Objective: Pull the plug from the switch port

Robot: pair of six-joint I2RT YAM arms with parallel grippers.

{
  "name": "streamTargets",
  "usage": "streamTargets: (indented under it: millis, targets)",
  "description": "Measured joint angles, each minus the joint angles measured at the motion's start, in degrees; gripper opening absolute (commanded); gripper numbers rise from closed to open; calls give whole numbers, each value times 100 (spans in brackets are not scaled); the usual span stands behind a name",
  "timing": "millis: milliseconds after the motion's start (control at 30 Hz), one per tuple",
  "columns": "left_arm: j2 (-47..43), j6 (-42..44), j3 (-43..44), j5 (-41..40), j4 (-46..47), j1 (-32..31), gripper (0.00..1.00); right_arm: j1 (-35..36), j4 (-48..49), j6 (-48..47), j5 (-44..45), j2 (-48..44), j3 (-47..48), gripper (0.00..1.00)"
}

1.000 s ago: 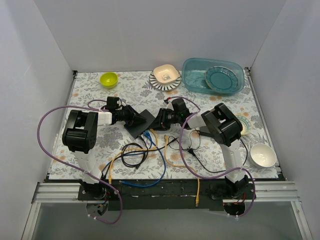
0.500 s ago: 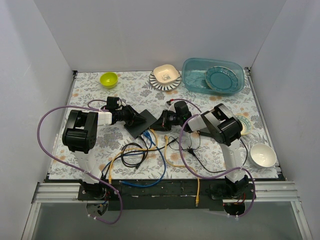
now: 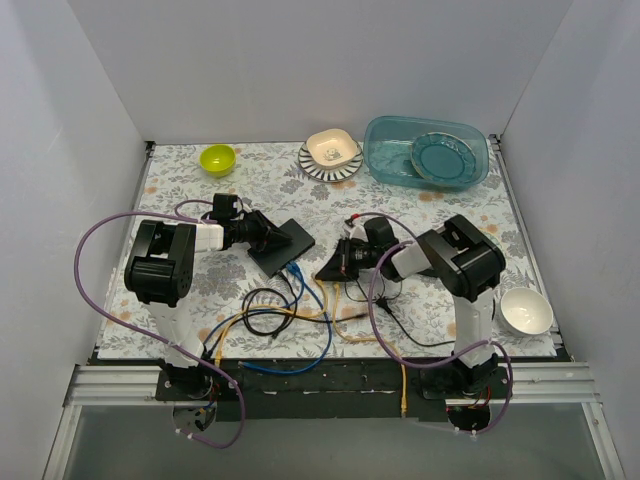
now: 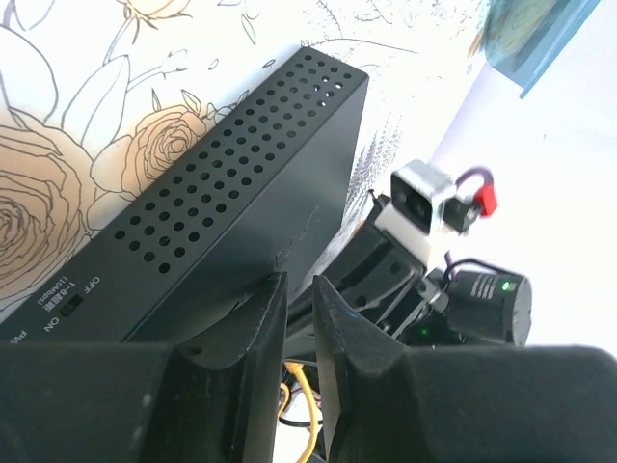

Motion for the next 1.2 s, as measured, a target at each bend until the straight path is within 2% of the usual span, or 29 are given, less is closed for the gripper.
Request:
streamTargets:
  millis: [167,300,400,633,800,967,1200]
  targets:
    - [-2,4,-2,2,-7,20,19,-186,-597,-350,636,-826,-551,1]
    - [-11,11,-2,-4,-20,28,19,-472,-1204,-691,1239,-1283,-544,41]
    - [-33,46,-2,-22,-55,31,20,-581,-1711,-1032,1591,-1497,-343,49]
    - [-59,72,-2,-50,-127,50,20,-149,-2159,-1285,1659,-1392,861,50]
    - [-59,74,-2,-50,-129,50,20,275,-2031,-1335,1322,-726,1602,47]
    - [-59,76,-4,-50,-127,50,20,564,-2006,-1172,1054,-105,1547,45]
    - [-68,76,-26,-52,-90,50,20,584,-1784,-911,892,-22,1425,45]
